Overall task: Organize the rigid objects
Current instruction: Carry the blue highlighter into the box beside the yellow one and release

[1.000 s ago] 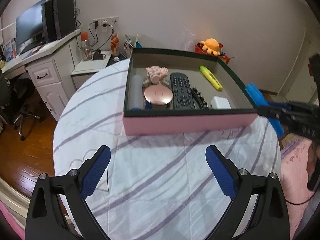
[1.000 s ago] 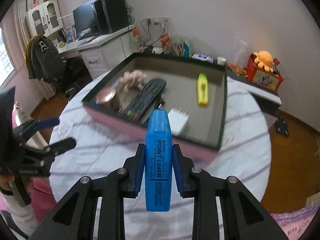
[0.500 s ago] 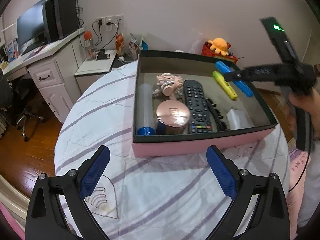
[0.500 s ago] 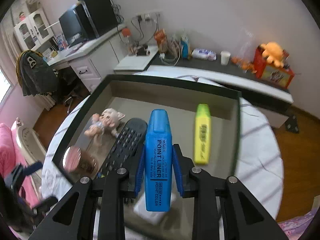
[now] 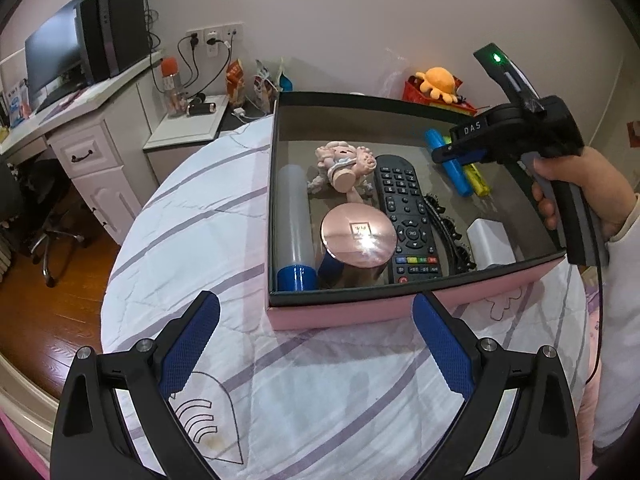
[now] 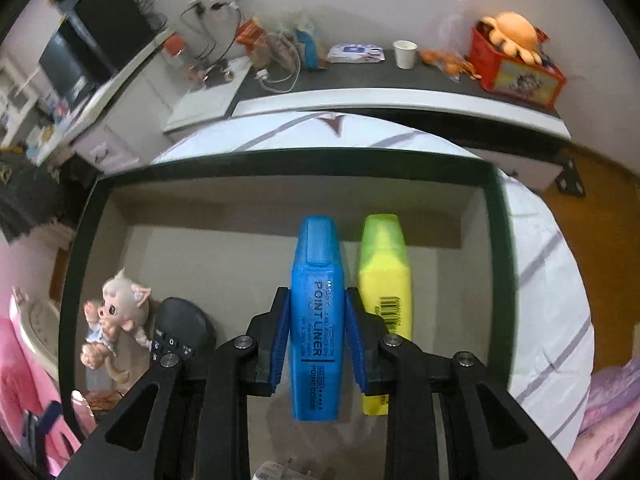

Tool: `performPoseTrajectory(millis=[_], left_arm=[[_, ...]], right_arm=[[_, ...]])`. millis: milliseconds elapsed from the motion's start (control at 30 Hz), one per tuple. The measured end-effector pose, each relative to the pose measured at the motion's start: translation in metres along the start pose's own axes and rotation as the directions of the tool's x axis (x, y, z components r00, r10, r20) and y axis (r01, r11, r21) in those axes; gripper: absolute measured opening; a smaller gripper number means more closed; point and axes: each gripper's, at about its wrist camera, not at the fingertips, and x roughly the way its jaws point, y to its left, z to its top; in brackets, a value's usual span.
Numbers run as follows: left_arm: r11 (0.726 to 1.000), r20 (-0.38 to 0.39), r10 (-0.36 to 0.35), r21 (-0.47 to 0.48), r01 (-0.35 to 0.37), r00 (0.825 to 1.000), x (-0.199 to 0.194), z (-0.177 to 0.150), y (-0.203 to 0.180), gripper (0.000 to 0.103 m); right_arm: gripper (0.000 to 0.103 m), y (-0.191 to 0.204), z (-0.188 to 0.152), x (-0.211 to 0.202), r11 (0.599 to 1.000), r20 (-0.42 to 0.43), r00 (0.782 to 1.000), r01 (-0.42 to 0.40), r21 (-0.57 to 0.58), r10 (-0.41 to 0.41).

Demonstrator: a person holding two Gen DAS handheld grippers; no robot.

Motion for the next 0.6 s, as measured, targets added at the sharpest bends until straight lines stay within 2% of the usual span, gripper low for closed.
performPoseTrajectory(millis=[233,300,400,467,500,533,600], left_arm=[[1.0,-0.007,0.007,0.007,-0.007,1.0,-0.003,-0.001,-0.006,0.099],[1.0,-0.007,0.004,0.008,-0.004,1.0,-0.005,-0.002,-0.006,0.099],[1.0,-0.001,0.008,0.009,-0.008,1.0,-0.01,-0.002,-0.006,0.099],[1.0,0.008,0.012,0.001,-0.012,1.0,-0.014,-0.003,-0.006,0.099],[1.0,0.008,0.015,-0.002,-0.015,1.0,-0.015,-0.003,-0.006,0.099],[1.0,0.012,0.02,-0.004,-0.02,1.0,-0.017,-0.004,-0.006,0.099],[1.0,0.016,0.02,-0.011,-0.02,1.0,-0.021,-0.006,-0.006,0.099]], right_arm=[[0.027,0.001,-0.004,-0.002,0.999,0.029,0.999,0.029,0.022,-0.029],[0.03,0.0,-0.005,-0.008,0.999,0.044,0.999,0.022,0.038,-0.023],[0.043,0.004,-0.009,-0.02,0.999,0.079,0.997,0.003,0.031,-0.006],[0.058,0.007,-0.014,-0.036,1.0,0.124,0.992,-0.016,0.017,0.014],[0.075,0.007,-0.015,-0.044,1.0,0.143,0.99,-0.017,0.015,0.014],[0.082,0.009,-0.02,-0.053,1.0,0.161,0.987,-0.006,0.006,0.005],[0.082,0.011,-0.029,-0.068,1.0,0.193,0.981,0.014,-0.016,-0.011]])
